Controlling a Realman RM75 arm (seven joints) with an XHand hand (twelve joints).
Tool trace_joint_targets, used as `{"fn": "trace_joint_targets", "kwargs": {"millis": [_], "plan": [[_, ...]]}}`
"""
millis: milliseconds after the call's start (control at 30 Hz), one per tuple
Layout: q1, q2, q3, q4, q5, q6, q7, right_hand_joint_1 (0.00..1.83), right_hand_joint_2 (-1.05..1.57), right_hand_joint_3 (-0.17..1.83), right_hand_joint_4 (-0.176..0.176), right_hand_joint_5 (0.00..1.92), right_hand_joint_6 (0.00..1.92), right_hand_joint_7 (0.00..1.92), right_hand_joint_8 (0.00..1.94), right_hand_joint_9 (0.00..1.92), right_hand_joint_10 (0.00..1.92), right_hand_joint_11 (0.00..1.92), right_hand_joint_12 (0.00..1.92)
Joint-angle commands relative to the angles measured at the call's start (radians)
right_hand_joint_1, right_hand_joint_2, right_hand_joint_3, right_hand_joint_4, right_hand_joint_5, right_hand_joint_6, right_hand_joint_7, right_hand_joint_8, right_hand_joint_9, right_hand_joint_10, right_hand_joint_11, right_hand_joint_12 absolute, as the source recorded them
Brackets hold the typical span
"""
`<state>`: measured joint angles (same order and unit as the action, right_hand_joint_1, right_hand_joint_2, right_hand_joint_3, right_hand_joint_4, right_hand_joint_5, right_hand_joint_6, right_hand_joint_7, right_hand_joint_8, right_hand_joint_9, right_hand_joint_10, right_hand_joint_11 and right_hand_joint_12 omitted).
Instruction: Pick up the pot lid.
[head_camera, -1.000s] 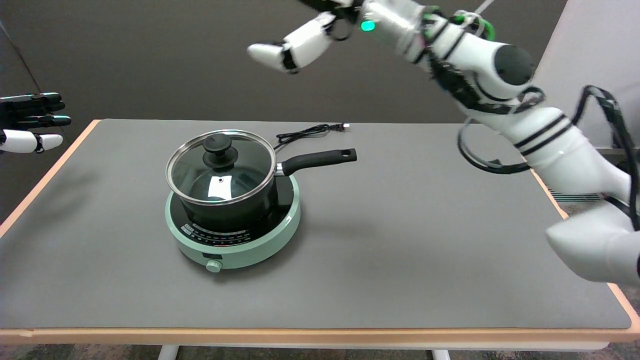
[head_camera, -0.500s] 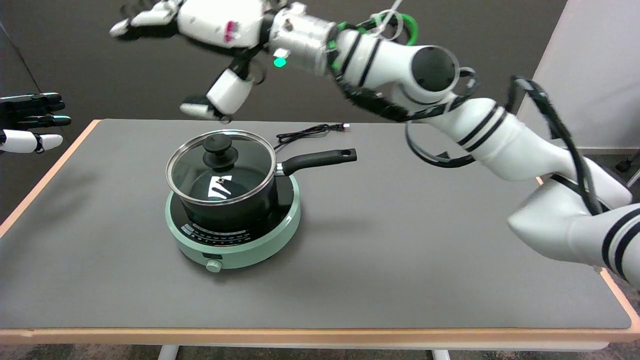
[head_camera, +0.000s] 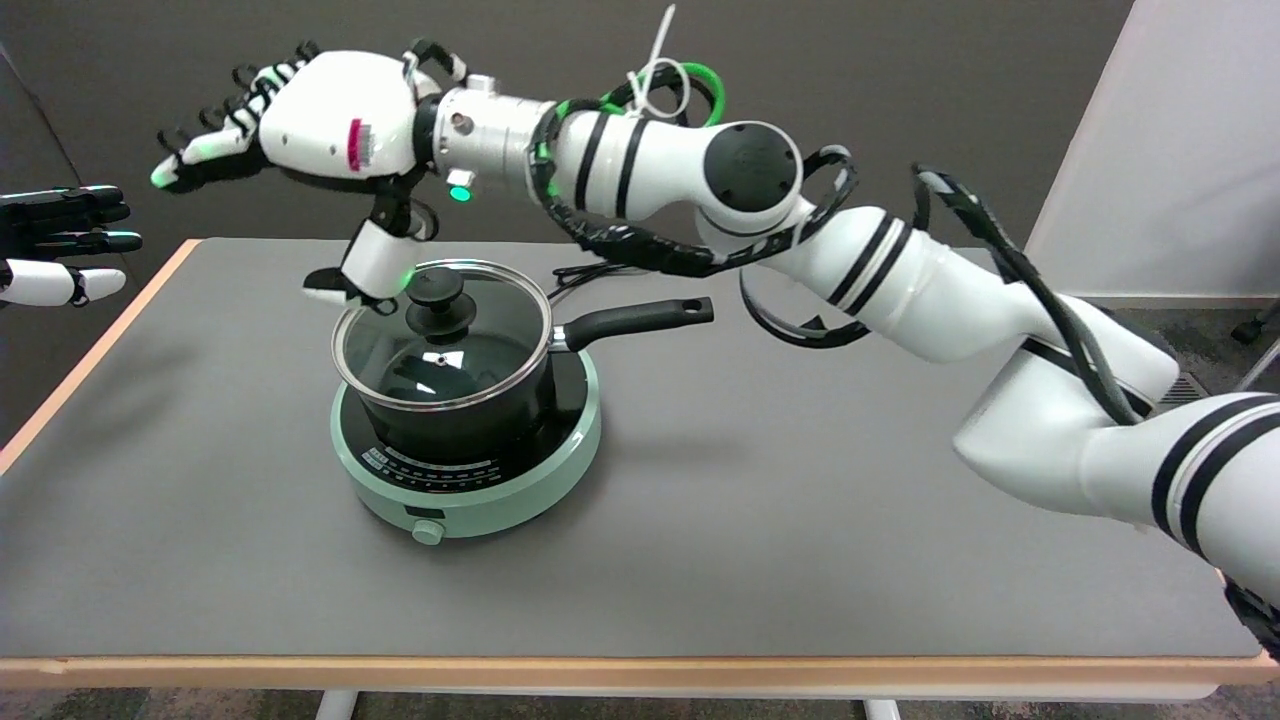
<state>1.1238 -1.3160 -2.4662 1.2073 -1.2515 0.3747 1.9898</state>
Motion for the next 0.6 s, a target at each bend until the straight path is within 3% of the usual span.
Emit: {"fn": "trace_joint_targets", "kwargs": {"millis": [33,600], "plan": [[0.056,-0.078,-0.1,-0.142,-0.023,0.055,-0.014,0.73,0.52,0.98,0.147,0.32,0.16,0.48,0.18,0.52,0.26,0.33,0.52],[0.08,0.009,-0.125,-0.188,-0.02,0.092,-0.014,0.71,0.55,0.95,0.156,0.42,0.2,0.53,0.2,0.55,0.27,0.35,0.52]]}}
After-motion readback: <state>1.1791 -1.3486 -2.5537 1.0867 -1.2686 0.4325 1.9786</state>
